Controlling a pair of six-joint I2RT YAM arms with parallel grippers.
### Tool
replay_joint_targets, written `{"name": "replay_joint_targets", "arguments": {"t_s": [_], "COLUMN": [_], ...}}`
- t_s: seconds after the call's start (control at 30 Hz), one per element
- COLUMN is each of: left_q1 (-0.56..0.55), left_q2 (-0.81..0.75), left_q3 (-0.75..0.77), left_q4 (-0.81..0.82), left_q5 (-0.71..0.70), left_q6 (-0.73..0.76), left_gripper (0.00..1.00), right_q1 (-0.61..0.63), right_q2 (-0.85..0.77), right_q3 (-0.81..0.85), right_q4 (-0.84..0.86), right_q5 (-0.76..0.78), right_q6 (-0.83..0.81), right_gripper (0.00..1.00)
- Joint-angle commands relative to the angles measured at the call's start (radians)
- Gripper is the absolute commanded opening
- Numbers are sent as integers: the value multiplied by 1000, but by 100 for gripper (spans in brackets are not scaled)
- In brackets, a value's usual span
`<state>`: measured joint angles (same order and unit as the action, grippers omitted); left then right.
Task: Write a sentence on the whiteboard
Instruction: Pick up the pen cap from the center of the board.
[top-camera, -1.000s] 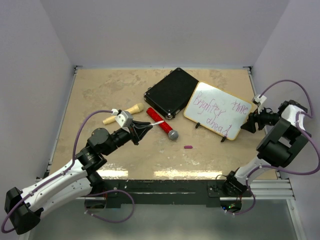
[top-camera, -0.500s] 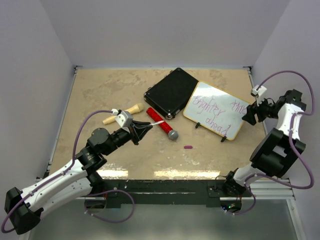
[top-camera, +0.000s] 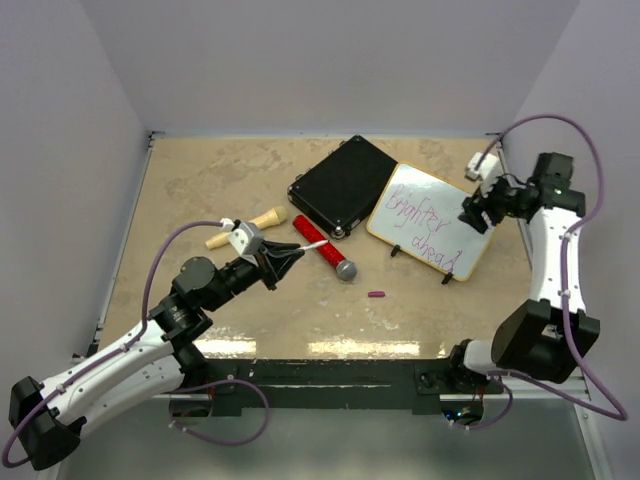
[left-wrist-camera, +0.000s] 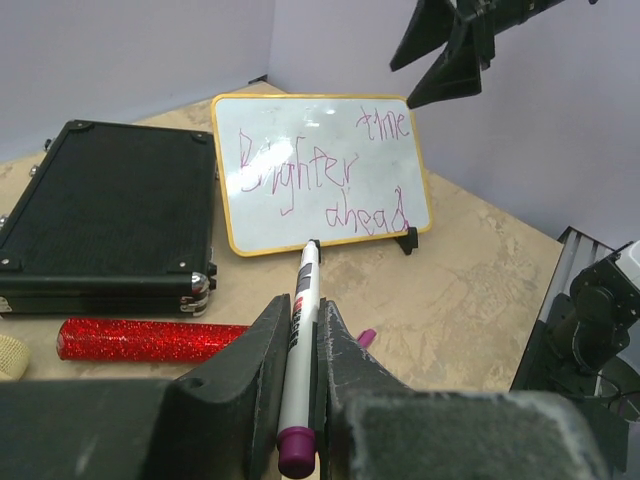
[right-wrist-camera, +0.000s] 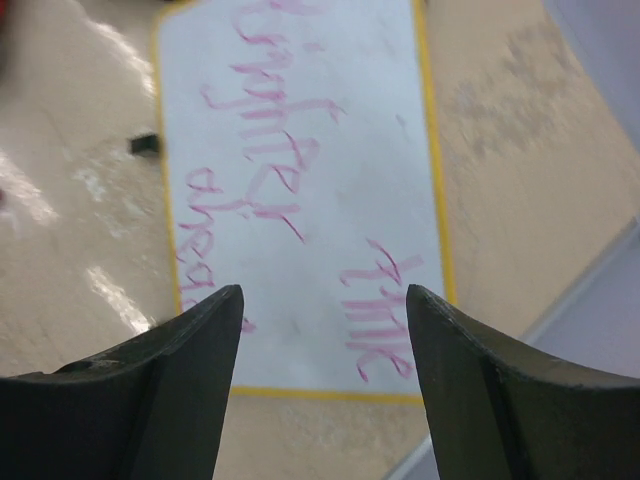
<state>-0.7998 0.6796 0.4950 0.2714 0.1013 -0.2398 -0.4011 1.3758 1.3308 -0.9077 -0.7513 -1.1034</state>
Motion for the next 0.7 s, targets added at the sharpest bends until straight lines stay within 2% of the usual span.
{"name": "replay_joint_targets", "arguments": {"t_s": [0.0, 0.1, 0.13, 0.17, 0.27, 0.37, 0.5, 0.67], "left_q1": [2, 2, 2, 2, 2, 2, 2, 2], "left_q2": [-11, -29, -37, -46, -74, -104, -133, -140], "left_q3": [-18, -47, -56, -65, -114, -171, -240, -282], "left_q4": [48, 49, 51, 51, 64, 78, 101, 121], "left_q5": [8, -14, -21, -35, -55, -78, -98, -126], "left_q6": [2, -26, -47, -59, -118, -167, -228, -254], "left_gripper": [0, 0, 0, 0, 0, 0, 0, 0], "right_q1": [264, 434, 476, 551, 671, 761, 869, 923], "right_q2": [-96, -171, -190, -213, -261, -222, -140, -75], "right_q3": [-79, -230, -273, -360, -488, -530, -553, -561], "right_q4": [-140, -28, 66, 120, 282, 335, 417, 461], "right_q5": [-172, -236, -234, -218, -128, -24, 124, 231], "right_q6": [-147, -138, -122, -92, -44, -38, -6, 39], "right_gripper": [69, 74, 76, 77, 78, 73, 59, 55]}}
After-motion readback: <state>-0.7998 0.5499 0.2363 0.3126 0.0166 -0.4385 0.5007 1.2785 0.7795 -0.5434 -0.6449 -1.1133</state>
